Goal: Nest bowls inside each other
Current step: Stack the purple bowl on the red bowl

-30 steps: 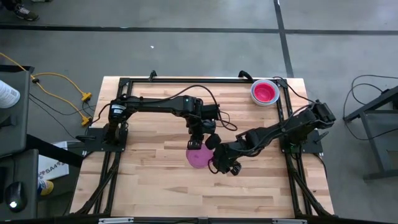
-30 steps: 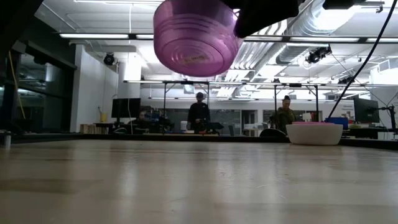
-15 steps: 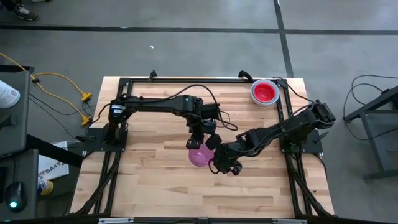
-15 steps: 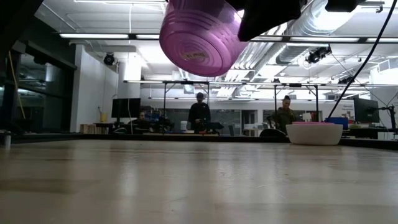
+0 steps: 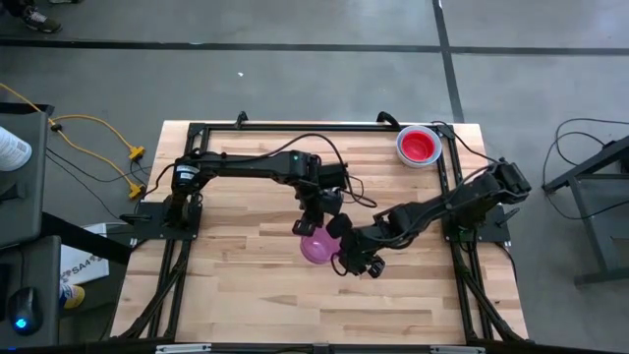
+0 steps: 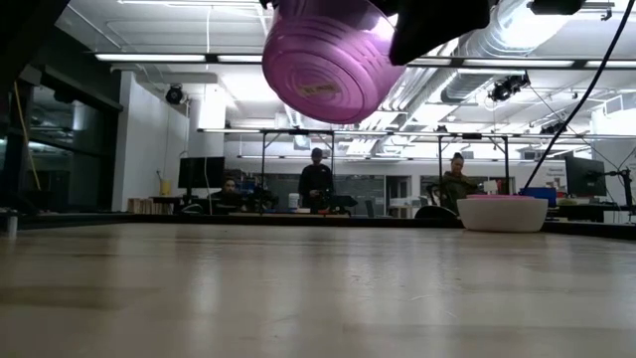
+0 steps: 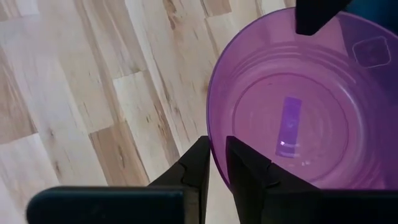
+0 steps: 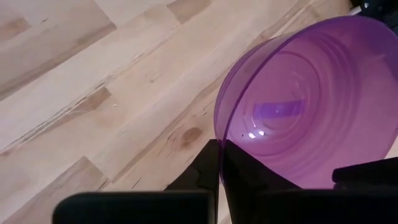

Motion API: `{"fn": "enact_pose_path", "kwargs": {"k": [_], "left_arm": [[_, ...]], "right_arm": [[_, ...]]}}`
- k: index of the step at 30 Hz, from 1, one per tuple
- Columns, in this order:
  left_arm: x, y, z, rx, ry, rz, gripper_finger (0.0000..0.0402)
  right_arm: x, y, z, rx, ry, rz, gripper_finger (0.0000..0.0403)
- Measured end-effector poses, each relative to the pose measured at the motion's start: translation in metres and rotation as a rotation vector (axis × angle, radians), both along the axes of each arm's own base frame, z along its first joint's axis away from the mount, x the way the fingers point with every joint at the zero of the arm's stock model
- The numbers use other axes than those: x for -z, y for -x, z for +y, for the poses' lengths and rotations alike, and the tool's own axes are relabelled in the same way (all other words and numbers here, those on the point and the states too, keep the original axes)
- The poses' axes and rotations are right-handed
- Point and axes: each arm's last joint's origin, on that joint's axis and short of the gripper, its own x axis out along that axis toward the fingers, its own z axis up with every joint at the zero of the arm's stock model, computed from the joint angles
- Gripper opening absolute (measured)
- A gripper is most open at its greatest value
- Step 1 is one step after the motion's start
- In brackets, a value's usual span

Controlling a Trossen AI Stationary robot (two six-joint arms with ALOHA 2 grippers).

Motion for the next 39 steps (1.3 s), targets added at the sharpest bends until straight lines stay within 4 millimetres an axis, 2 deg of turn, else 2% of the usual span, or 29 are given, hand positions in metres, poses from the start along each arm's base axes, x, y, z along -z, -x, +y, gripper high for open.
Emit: {"fn": "enact_pose_path", "kwargs": {"k": [33,39], "left_arm": [[-0.0040,-0.0050,0.0000,-0.006,-0.017,-0.071,0.0051],[-0.0042,-0.0052,-0.0002,-0.002,-0.005,-0.074,0.0095]], "right_arm": [[0.0008,0.0020,0.0033,0.007,-0.008,0.011,0.0003],[0.0007,0.0019,0.0035,0.003,-0.014,0.011,0.0003]]}}
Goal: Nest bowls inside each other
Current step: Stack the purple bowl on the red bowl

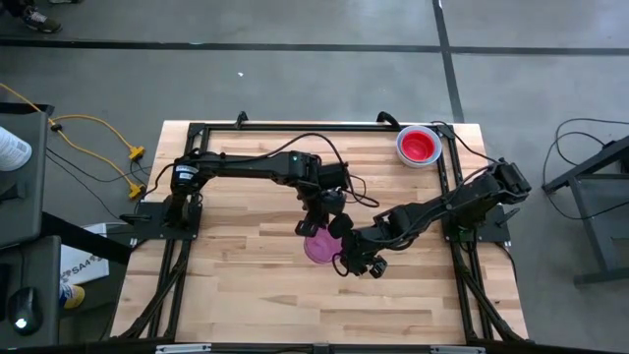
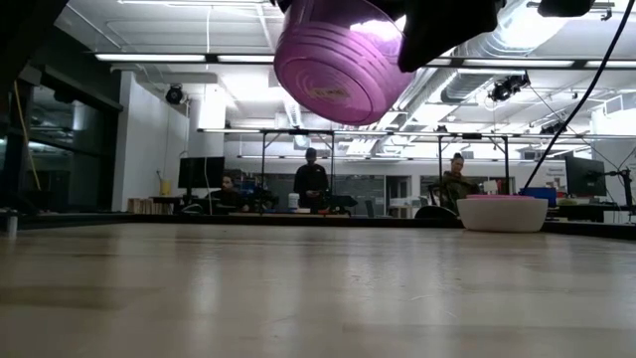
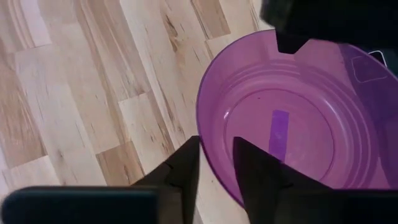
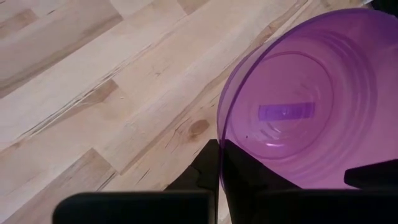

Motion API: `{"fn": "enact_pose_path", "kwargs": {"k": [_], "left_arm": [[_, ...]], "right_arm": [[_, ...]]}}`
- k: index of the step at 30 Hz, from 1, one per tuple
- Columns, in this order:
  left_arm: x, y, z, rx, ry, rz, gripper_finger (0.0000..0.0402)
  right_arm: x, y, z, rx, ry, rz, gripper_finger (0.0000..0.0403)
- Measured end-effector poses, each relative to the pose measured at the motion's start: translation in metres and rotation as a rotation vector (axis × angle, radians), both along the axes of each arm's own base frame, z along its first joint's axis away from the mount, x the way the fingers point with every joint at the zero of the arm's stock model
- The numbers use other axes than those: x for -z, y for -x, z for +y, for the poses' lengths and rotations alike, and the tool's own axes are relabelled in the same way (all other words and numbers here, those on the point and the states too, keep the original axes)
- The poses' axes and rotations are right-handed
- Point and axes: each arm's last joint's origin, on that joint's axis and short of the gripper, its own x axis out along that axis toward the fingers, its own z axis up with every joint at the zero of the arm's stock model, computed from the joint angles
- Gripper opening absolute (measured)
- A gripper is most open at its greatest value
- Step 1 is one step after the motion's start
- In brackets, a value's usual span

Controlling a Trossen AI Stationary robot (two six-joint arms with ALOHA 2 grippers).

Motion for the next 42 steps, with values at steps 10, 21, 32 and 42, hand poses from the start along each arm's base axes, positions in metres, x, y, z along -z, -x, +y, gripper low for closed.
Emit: {"fn": "enact_pose_path", "kwargs": {"k": [10,21,32,42], "left_arm": [[-0.001,-0.001,0.000,0.002,0.002,-0.014,0.0149],[-0.001,-0.002,0.000,-0.005,-0.012,-0.018,0.0150],[0.000,-0.001,0.001,-0.016,-0.027,-0.011,0.0150],[0.002,0.003,0.003,-0.139,-0.042,0.082,0.0150]], "right_arm": [[0.001,0.001,0.000,0.004,-0.017,0.019,0.0003],[0.005,0.008,0.001,0.055,-0.030,0.094,0.0003],[0.020,0.026,0.013,0.180,-0.057,0.228,0.0003],[0.032,0.041,0.001,0.479,0.025,0.322,0.0003]]}}
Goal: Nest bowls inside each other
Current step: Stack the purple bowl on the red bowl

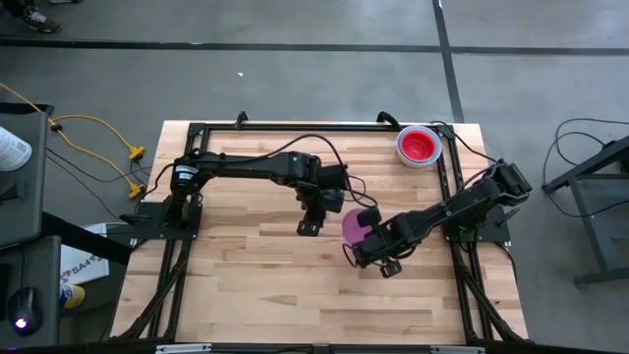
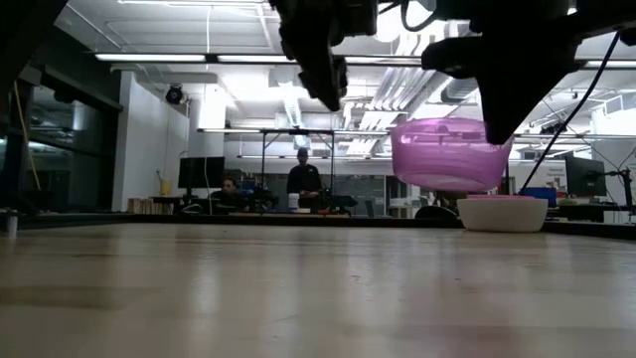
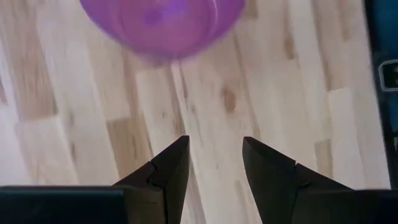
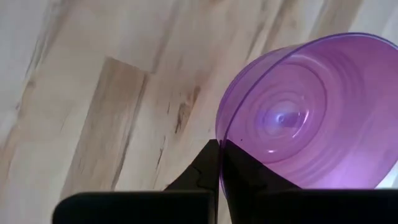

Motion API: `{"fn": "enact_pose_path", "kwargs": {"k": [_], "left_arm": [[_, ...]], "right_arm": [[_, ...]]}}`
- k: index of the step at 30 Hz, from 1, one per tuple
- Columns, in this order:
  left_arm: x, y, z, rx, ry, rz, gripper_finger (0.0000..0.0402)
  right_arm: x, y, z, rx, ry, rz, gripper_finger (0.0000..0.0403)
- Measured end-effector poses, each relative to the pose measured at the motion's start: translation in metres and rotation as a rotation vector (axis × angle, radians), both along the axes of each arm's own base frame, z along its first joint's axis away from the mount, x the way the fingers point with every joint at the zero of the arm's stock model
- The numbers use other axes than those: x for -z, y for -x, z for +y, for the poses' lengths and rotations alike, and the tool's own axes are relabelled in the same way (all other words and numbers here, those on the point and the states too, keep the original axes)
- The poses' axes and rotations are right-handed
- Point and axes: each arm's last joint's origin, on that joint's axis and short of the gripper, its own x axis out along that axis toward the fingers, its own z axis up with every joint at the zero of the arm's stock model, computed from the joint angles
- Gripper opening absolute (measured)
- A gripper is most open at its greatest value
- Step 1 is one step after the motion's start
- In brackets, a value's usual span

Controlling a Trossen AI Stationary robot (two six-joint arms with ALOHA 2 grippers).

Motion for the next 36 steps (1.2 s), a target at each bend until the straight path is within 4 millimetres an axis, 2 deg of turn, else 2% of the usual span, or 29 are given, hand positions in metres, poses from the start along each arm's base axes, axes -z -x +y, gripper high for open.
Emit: {"fn": "enact_pose_path", "kwargs": {"k": [5,13,17,22,27,36], "left_arm": [[0.003,0.008,0.001,-0.019,-0.041,0.090,0.0150],[0.004,0.018,0.001,-0.013,-0.039,0.144,0.0150],[0.005,0.034,0.004,-0.047,-0.023,0.176,0.0150],[0.019,0.062,0.003,-0.113,0.011,0.169,0.0150],[0.035,0.099,0.000,-0.184,0.051,0.104,0.0150],[0.050,0.155,-0.002,-0.251,0.089,-0.084,0.0150]], "right_arm": [[-0.002,0.003,-0.001,0.062,-0.011,0.004,0.0003],[-0.004,0.018,0.010,0.129,-0.001,0.045,0.0003],[-0.007,0.028,0.013,0.170,0.047,0.061,0.0003],[-0.015,0.040,0.008,0.210,0.062,0.033,0.0003],[-0.025,0.053,-0.015,0.301,0.057,-0.021,0.0003],[-0.042,0.087,-0.080,0.560,0.044,-0.161,0.0003]]}}
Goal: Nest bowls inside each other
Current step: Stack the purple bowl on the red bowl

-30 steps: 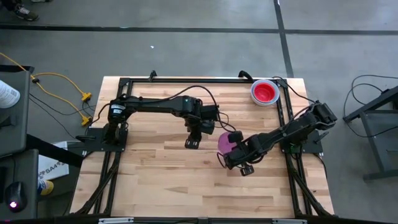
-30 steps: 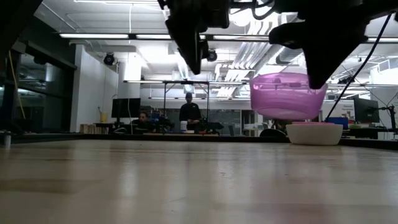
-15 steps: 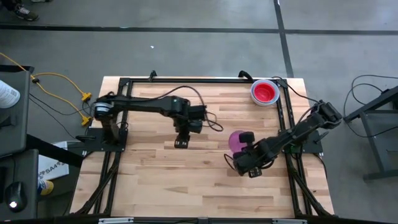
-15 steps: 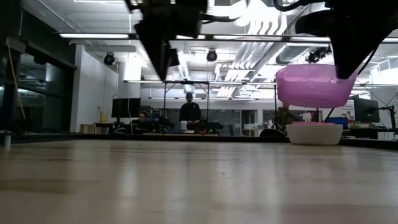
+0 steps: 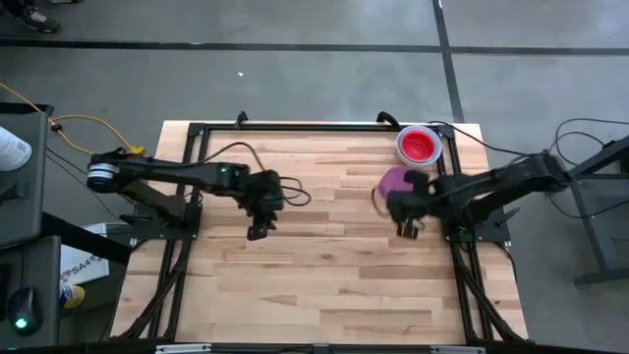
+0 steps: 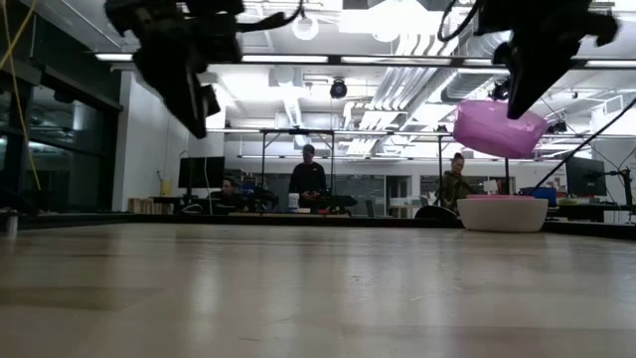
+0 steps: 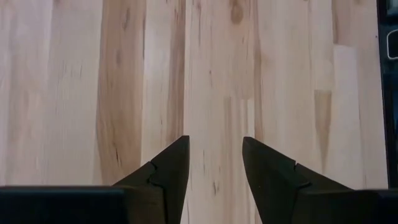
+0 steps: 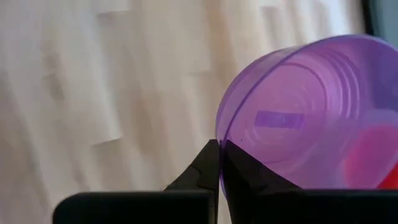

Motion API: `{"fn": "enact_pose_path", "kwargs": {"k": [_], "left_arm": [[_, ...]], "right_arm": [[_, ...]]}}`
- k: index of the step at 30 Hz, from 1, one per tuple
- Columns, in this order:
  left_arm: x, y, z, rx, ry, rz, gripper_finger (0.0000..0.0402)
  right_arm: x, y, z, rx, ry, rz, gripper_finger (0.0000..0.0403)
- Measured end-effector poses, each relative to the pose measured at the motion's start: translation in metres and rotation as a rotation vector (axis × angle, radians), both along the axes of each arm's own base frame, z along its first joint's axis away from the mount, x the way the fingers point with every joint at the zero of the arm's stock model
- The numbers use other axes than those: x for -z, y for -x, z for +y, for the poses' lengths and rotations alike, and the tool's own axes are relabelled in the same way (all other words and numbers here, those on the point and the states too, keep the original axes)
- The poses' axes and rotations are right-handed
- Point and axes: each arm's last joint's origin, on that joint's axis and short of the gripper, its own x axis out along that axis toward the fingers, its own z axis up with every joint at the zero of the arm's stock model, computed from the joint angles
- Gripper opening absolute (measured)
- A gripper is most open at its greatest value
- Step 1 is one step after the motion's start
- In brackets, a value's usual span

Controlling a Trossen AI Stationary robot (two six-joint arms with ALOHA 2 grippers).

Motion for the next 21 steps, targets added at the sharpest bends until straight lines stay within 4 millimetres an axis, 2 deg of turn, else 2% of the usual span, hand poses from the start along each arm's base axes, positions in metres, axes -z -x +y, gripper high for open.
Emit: {"fn": "enact_pose_path", "kwargs": {"k": [5,9,21], "left_arm": [[0.010,0.019,0.000,-0.037,-0.020,-0.024,0.0150],[0.019,0.027,0.000,-0.053,-0.015,-0.037,0.0150],[0.028,0.031,-0.001,-0.044,-0.002,-0.024,0.0150]], "right_arm": [[0.002,0.022,-0.041,0.171,0.007,-0.030,0.0003],[0.011,0.036,-0.069,0.294,0.011,-0.008,0.0003],[0.022,0.036,-0.140,0.356,0.011,-0.003,0.0003]]}}
